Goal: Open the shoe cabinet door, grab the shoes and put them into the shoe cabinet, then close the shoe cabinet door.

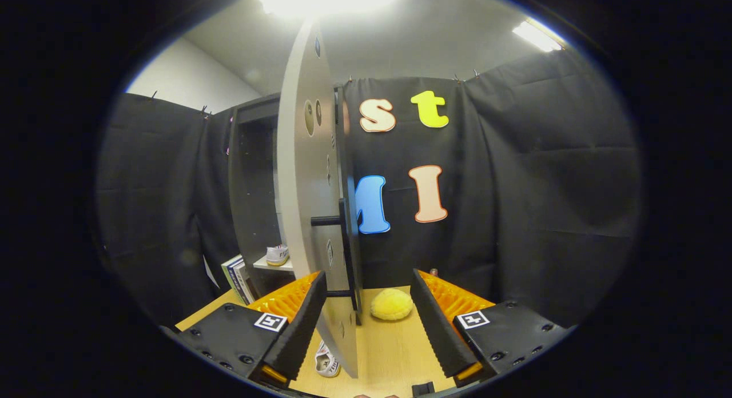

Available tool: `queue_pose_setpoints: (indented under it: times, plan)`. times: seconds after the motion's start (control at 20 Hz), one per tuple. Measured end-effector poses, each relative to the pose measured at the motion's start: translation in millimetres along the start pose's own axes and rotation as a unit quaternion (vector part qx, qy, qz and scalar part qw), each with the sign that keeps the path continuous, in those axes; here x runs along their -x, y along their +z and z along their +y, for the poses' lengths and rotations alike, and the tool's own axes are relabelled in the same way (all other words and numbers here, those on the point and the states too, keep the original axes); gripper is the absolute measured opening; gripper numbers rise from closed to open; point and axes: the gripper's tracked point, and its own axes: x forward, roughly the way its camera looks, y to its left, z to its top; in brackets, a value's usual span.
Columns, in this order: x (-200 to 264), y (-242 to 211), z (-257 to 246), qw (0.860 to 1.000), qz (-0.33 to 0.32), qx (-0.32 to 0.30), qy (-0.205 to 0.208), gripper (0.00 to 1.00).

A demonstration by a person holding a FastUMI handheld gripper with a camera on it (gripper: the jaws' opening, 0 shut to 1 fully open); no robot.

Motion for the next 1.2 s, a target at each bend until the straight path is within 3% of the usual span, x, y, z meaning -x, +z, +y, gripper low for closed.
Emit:
queue_pose_setpoints:
  times: [0.35, 0.7, 1.05, 1.2]
  plan:
    - [5.9, 21.4, 40.5, 0.998, -0.028, -0.01, 0.05, 0.92]
    - [4.5, -8.7, 107.5, 0.988, 0.035, -0.023, 0.149, 0.92]
    - [-47.5, -119.0, 154.8, 0.969, 0.163, 0.015, 0.186, 0.92]
    - [-63.4, -186.9, 161.6, 0.96, 0.215, 0.029, 0.178, 0.93]
